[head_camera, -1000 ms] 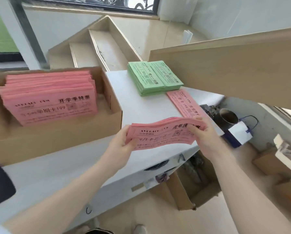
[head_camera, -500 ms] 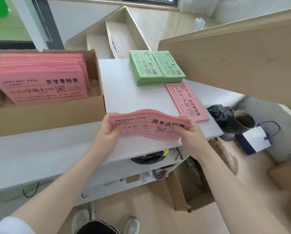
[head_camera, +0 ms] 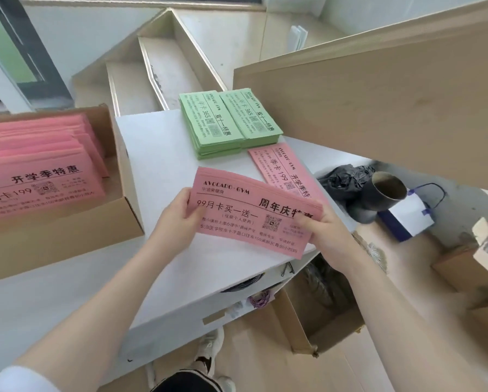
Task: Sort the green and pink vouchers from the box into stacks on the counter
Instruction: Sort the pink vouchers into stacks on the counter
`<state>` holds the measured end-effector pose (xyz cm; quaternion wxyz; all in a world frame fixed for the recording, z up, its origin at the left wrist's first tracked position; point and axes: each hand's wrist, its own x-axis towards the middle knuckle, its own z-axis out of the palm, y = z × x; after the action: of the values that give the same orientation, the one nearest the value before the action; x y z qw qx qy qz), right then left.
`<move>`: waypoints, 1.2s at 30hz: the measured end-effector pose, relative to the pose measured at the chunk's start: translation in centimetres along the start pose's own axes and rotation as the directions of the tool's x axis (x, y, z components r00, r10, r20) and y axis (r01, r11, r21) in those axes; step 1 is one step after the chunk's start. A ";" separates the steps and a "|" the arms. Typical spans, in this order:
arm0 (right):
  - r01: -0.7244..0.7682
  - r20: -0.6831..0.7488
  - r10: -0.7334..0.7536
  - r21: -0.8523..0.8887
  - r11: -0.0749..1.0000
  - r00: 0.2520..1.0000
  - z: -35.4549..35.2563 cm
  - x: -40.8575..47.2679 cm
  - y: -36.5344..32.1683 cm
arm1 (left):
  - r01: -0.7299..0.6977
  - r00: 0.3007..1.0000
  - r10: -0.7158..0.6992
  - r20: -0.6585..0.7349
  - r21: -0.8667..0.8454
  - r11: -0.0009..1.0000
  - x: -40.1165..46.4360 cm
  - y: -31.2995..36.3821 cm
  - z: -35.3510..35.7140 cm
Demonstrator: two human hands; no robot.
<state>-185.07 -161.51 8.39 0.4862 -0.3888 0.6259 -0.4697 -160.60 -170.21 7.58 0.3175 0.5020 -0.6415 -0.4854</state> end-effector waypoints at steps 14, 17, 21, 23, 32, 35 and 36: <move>-0.135 -0.467 0.258 0.280 0.950 0.846 -4.2 7.1 0.1 | 0.443 0.895 -0.277 0.349 -0.632 0.636 11.5 4.3 8.5; -0.114 -0.471 0.244 0.288 0.951 0.848 -4.3 7.6 0.6 | 0.415 0.907 -0.280 0.315 -0.555 0.721 13.0 5.1 9.2; -0.168 -0.549 0.138 -0.005 0.986 0.825 -4.7 7.2 0.4 | 0.364 0.929 -0.276 0.248 -0.472 0.803 15.0 5.3 9.8; -0.213 -0.525 0.111 -0.138 0.967 0.844 -5.0 7.2 0.4 | 0.339 0.938 -0.270 0.215 -0.428 0.838 15.6 5.2 10.1; -0.261 -0.482 -0.039 -0.539 0.801 0.875 -4.7 7.9 -0.4 | 0.222 0.975 -0.211 0.069 -0.309 0.925 15.4 3.8 10.9; -0.210 -0.419 -0.022 -0.501 0.840 0.908 -4.5 9.0 -1.1 | 0.338 0.941 -0.287 0.181 -0.405 0.850 12.3 3.6 11.4; -0.202 -0.381 0.003 -0.483 0.852 0.924 -4.4 9.4 -1.3 | 0.362 0.930 -0.281 0.237 -0.454 0.814 11.3 3.6 11.7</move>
<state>-191.42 -169.81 7.77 0.2639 -0.3751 0.8279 -0.3228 -175.65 -177.30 6.23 0.2951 0.4658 -0.4263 -0.7171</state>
